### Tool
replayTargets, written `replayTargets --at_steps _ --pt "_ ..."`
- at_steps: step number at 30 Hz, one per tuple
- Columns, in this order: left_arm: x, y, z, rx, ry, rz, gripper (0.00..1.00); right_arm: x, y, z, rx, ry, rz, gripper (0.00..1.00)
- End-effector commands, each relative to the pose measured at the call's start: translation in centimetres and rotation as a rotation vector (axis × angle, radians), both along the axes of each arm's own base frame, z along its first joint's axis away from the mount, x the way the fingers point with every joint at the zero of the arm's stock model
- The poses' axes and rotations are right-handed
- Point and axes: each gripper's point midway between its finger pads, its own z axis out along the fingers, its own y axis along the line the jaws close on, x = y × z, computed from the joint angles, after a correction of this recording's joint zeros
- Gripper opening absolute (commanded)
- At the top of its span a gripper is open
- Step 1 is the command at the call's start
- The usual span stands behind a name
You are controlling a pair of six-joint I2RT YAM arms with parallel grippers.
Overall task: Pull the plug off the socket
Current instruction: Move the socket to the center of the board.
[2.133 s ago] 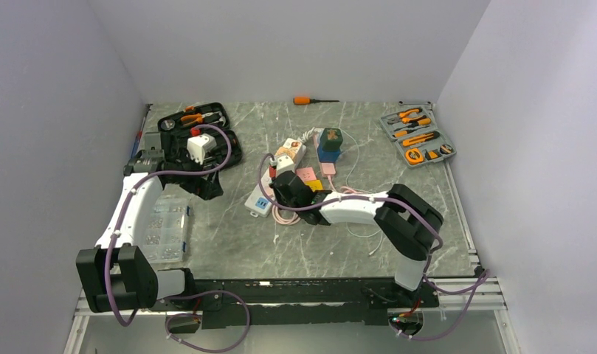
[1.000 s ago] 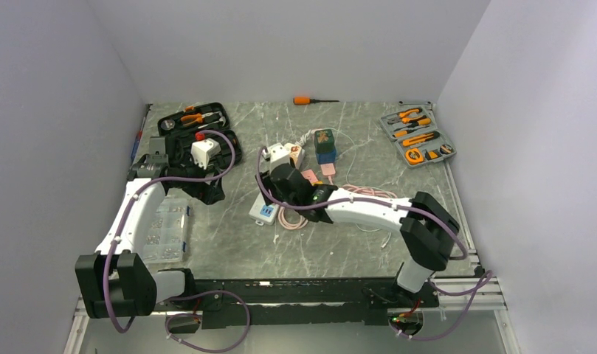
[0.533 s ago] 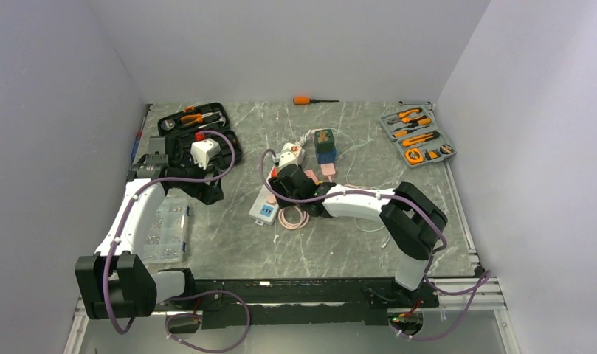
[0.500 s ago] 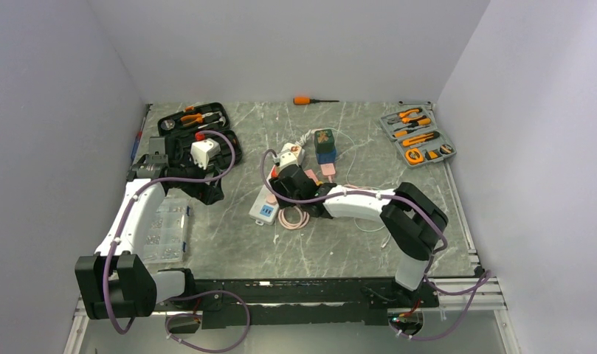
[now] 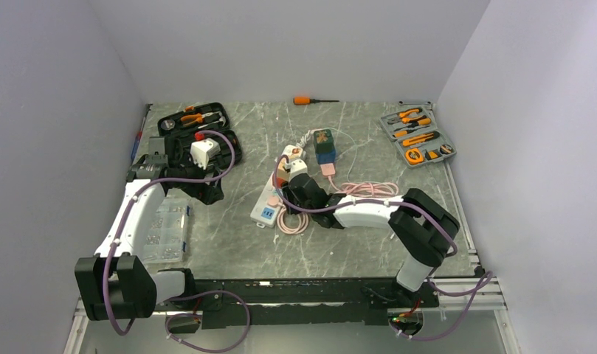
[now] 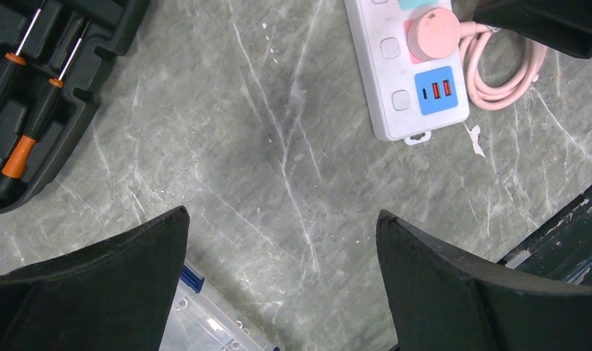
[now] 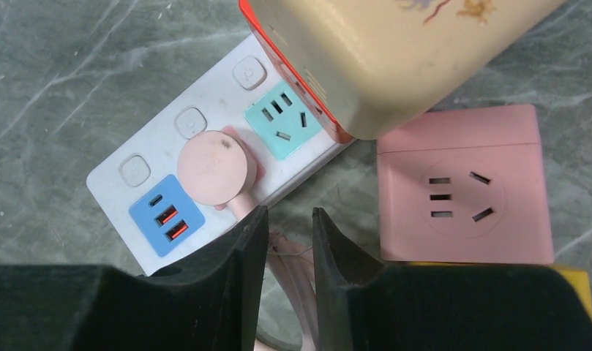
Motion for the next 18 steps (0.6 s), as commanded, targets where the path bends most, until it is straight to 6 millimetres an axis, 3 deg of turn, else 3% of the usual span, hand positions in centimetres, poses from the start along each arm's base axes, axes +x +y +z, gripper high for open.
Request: replayTargets --at_steps 1,10,13,18 --pt "0.3 -0.2 1.4 -0.014 -0.056 0.003 0.99 -4.4 -1.6 -2.0 -0.036 0.124 0.040 0.31" --pt "0.0 -0.4 1.3 -0.022 -0.061 -0.001 0.99 -7.7 -4.6 -2.3 -0.059 0.144 0.054 0.26" --pt "0.0 -0.4 1.3 -0.025 -0.062 0.001 0.99 -7.7 -4.9 -1.6 -0.062 0.127 0.047 0.40" --pt "0.0 -0.6 1.3 -0.034 -0.055 0.003 0.99 -6.0 -3.6 1.6 -0.048 0.054 0.052 0.61"
